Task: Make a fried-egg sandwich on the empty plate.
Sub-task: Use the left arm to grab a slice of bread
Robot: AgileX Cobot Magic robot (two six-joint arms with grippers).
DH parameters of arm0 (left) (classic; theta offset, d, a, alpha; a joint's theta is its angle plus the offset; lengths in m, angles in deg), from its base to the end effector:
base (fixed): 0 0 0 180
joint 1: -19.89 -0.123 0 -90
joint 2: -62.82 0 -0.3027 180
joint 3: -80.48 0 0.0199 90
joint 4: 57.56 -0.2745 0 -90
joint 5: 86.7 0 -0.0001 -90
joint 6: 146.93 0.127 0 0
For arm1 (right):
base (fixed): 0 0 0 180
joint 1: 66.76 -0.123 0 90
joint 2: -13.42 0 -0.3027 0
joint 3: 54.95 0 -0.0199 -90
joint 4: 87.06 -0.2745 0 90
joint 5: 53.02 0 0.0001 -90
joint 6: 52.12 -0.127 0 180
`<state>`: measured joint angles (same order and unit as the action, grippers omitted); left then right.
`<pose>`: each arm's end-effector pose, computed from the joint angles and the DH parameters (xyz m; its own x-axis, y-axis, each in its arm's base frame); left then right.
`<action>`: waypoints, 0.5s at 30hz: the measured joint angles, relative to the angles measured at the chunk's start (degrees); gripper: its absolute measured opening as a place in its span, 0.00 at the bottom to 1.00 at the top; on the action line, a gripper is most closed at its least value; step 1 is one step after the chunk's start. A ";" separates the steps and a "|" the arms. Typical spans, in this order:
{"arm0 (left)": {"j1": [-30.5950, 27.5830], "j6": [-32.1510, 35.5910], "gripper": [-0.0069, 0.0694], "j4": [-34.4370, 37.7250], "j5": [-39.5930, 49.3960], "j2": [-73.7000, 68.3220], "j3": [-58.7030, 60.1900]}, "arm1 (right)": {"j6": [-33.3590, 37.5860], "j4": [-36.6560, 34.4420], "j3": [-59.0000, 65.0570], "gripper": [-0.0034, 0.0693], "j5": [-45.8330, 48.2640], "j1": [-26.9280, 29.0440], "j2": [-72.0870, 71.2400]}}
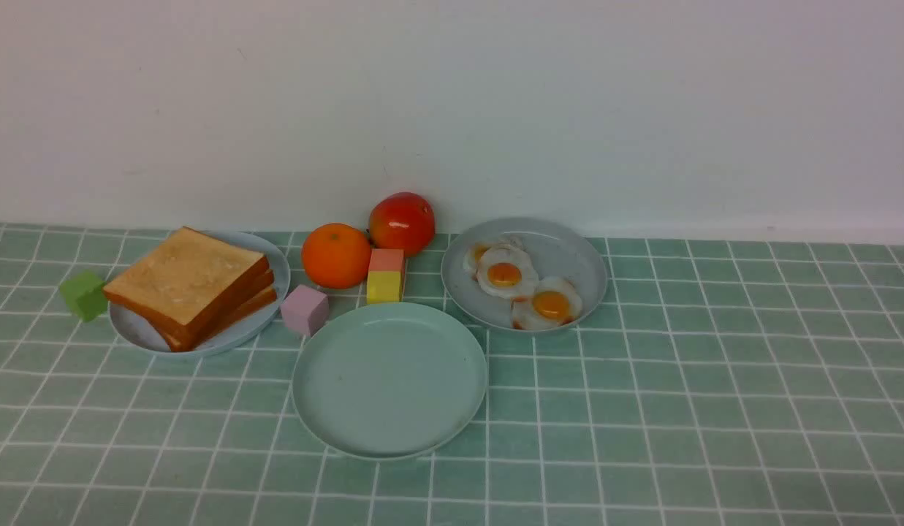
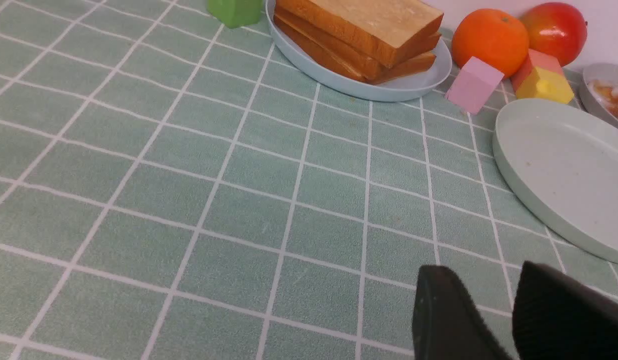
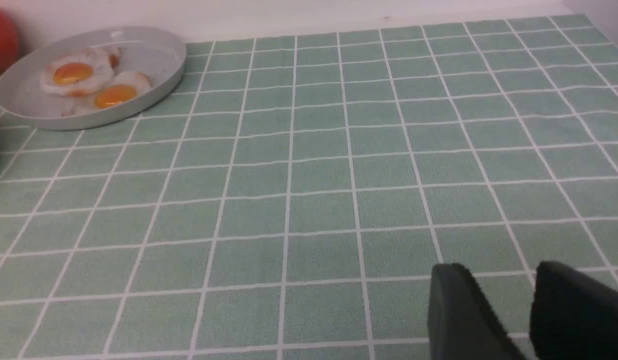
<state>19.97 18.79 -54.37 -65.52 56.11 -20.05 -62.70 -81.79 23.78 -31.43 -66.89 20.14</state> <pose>0.0931 -0.0027 0.1586 -0.2906 -0.2962 -0.9099 -0.0687 0.9549 -0.2889 0.0928 -0.0041 0.1629 -0.2872 0.0982 -0.9528 0.0588 0.9947 0.0848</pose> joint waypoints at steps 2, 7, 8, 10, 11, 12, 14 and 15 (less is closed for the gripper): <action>0.00 0.00 0.39 0.00 0.00 0.00 0.00 | 0.00 0.00 0.00 0.38 0.00 0.00 0.00; 0.00 0.00 0.40 0.00 0.00 0.00 0.00 | 0.00 0.00 0.00 0.38 0.00 0.00 0.00; 0.00 0.00 0.40 0.00 0.00 0.00 0.00 | 0.00 0.00 0.00 0.38 0.00 0.00 0.00; 0.00 0.00 0.40 0.00 0.00 0.00 0.00 | 0.00 0.00 0.00 0.38 0.00 0.00 0.00; 0.00 0.00 0.40 0.00 0.00 0.00 0.00 | 0.00 0.00 0.00 0.38 0.00 0.00 0.00; 0.00 0.00 0.40 0.00 0.00 0.00 0.00 | 0.00 0.00 0.00 0.38 0.00 0.00 0.00; 0.00 0.00 0.40 0.00 0.00 0.00 0.00 | 0.00 0.00 0.00 0.38 0.00 0.00 0.00; 0.00 0.00 0.40 0.00 0.00 0.00 0.00 | 0.00 0.00 0.00 0.38 0.00 0.00 0.00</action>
<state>19.97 18.79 -54.37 -65.52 56.11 -20.05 -62.70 -81.79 23.78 -31.43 -66.89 20.14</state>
